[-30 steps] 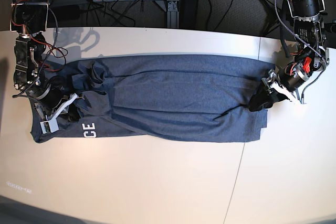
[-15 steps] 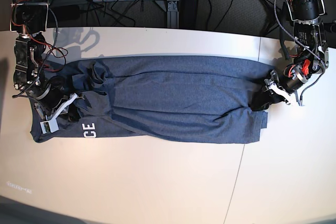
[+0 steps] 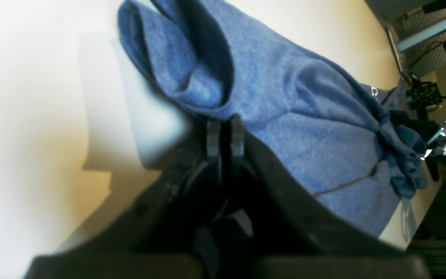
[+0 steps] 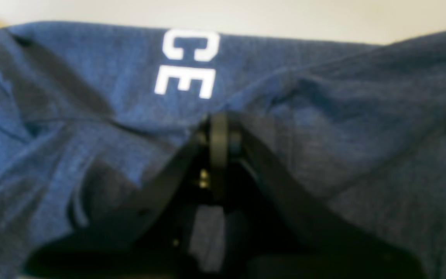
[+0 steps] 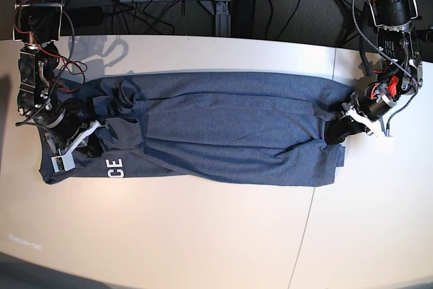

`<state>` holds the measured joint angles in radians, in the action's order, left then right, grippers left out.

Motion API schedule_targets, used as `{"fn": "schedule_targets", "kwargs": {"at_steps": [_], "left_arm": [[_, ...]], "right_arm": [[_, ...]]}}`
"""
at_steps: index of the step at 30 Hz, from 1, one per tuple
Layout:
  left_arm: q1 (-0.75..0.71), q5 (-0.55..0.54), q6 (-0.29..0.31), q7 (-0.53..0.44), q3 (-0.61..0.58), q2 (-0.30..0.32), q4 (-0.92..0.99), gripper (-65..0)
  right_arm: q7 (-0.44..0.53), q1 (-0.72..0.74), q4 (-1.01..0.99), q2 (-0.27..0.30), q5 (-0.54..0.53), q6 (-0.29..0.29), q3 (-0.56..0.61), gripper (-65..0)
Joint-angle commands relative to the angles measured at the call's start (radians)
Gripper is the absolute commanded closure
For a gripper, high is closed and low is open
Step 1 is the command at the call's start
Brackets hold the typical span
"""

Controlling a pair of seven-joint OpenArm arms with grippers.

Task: Fold the T-shirt properly
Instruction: 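Move the left gripper to the shirt end and grasp it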

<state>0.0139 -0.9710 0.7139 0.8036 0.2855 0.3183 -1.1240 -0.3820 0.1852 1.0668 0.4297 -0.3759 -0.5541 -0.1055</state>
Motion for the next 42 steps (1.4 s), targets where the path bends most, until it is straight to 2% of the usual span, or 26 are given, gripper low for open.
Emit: {"fn": "schedule_targets", "kwargs": {"at_steps": [1,8,16,21,29,37,42], "left_arm": [[0.006,0.018,-0.016,0.008,0.011,0.016,-0.010,0.0],[0.005,0.018,-0.016,0.029,0.011,0.017,-0.029,0.0],[0.005,0.037,-0.016,0.031,0.011,0.019,-0.029,0.0],[0.006,0.042,-0.016,0.030,0.011,0.058,-0.029,0.0],[0.006,0.040,-0.016,0.023,0.012,0.143,-0.029,0.0],[0.006,0.040,-0.016,0.028,0.079,0.150,-0.034,0.0],[0.002,0.039,-0.016,0.059,0.113,0.150,-0.103,0.0]], "right_arm": [[-0.014,0.008,0.010,0.016,-0.012,-0.003,-0.006,0.0],[-0.010,0.009,0.043,0.016,-0.029,-0.003,-0.006,0.0],[-0.011,0.008,0.188,0.016,-0.029,-0.002,-0.006,0.0],[-0.018,0.008,0.259,0.016,-0.029,-0.002,-0.006,0.0],[-0.039,0.003,0.262,0.016,-0.029,-0.002,-0.006,0.0],[-0.042,0.002,0.262,0.016,-0.029,-0.002,-0.006,0.0],[-0.042,0.003,0.262,0.016,-0.029,-0.002,-0.006,0.0]]}}
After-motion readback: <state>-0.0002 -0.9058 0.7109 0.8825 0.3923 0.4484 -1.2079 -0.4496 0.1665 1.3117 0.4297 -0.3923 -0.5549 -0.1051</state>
